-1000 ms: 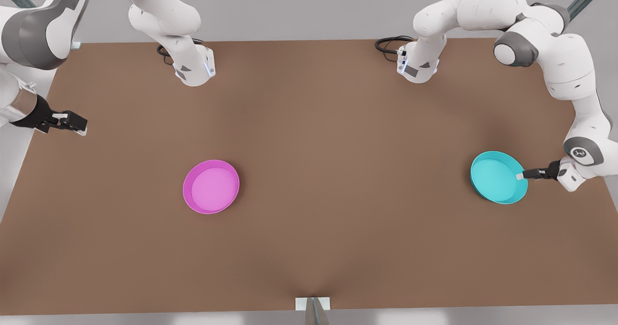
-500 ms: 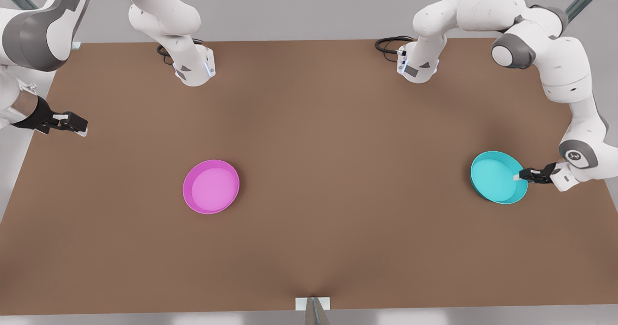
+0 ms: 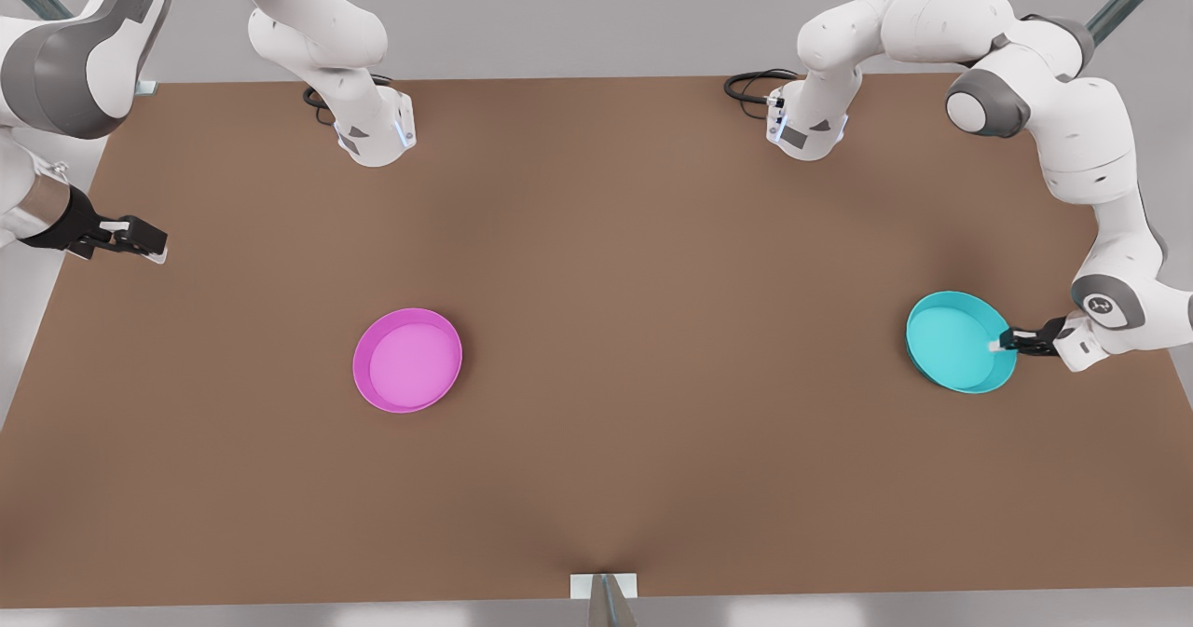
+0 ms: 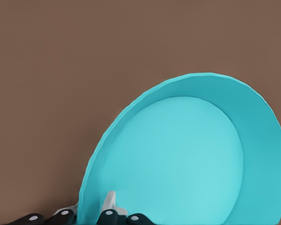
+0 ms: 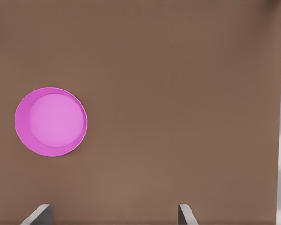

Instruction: Flip the blue plate over with the left arm, and stack the pink plate on top of the blue plate with the right arm

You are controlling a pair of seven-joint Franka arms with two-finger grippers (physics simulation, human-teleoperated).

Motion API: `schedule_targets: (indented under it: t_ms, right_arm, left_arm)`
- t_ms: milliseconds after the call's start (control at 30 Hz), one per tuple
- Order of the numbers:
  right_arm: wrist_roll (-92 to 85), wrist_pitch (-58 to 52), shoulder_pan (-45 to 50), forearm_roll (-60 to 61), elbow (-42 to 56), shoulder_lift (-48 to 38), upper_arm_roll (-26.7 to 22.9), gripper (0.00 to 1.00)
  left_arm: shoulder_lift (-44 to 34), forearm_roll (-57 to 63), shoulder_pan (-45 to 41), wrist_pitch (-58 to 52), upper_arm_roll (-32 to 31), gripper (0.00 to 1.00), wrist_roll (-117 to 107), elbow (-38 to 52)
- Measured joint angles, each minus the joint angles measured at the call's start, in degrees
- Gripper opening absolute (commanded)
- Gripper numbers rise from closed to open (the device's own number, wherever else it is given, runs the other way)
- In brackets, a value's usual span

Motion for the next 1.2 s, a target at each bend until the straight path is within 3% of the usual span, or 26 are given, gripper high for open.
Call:
schedule_targets:
  t_ms: [200,433,567,800,867,1067,1200]
  right_arm:
    - [-0.1,0.0,0.0,0.1,0.0,0.1,-0.1,1.00]
    - [-0.3,0.1,0.0,0.1,0.0,0.1,-0.2,1.00]
    - [-0.3,0.1,0.0,0.2,-0.2,0.2,-0.3,1.00]
    - [-0.4,0.2,0.0,0.3,-0.4,0.2,-0.6,1.00]
    - [-0.4,0.2,0.0,0.3,-0.4,0.3,-0.6,1.00]
    - [-0.5,0.3,0.0,0.3,-0.5,0.3,-0.6,1.00]
    - [-0.5,0.3,-0.1,0.4,-0.8,0.3,-0.7,1.00]
  left_arm:
    - [-0.8,0.2,-0.6,0.1,0.0,0.21,-0.5,0.3]
    - [-10.5,3.0,-8.6,-0.8,0.0,0.21,-5.1,0.3]
    - [-19.7,5.1,-22.0,-4.2,0.9,0.21,-11.8,0.4]
    - [-22.5,17.7,-45.5,-8.9,1.0,0.21,-31.3,7.0]
    - [-21.1,22.4,-53.6,-9.4,6.2,0.21,-37.2,7.9]
    - [-10.8,27.0,-86.3,-6.0,35.7,0.21,-54.3,8.3]
    - [-2.7,28.1,-100.0,-2.8,46.7,0.21,-65.6,8.2]
